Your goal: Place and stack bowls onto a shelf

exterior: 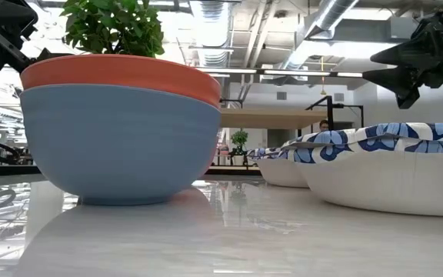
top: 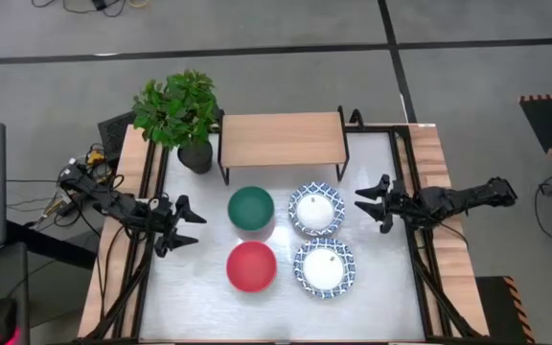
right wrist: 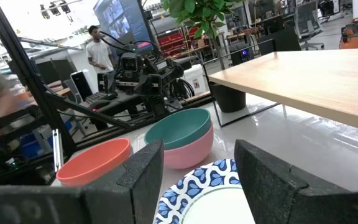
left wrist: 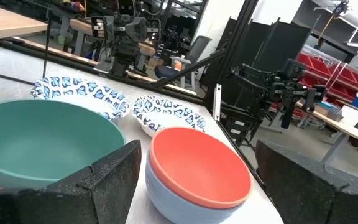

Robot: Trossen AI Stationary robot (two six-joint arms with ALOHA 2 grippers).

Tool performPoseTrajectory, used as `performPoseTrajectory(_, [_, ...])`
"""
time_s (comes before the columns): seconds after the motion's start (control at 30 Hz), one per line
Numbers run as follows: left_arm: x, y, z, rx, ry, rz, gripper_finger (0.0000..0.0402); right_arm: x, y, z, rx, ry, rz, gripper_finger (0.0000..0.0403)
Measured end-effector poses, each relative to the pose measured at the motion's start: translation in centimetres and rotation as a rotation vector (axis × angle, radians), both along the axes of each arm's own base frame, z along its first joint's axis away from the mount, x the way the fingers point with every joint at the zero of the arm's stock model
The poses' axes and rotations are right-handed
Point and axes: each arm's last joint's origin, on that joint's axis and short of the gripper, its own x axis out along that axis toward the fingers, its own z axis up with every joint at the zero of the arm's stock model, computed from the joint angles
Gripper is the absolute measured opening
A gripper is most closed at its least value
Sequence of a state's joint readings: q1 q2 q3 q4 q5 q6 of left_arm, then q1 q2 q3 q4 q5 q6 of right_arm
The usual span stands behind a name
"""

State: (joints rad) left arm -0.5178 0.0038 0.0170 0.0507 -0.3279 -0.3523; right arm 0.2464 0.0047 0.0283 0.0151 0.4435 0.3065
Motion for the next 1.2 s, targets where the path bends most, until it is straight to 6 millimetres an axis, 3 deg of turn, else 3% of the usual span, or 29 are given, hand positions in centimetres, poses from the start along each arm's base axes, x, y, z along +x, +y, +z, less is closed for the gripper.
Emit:
performPoseTrajectory(0.83, [0.01, 0.07, 0.01, -0.014, 0.002, 0.024, 0.0302, 0.0, 0.0, 0.0, 0.0, 0.0, 0.0, 0.0224])
performPoseTrajectory(1.2, [0.03, 0.15, 0.06, -0.292, 0.044, 0.034, 0.0302, 0.0, 0.0, 0.0, 0.0, 0.0, 0.0, 0.0224])
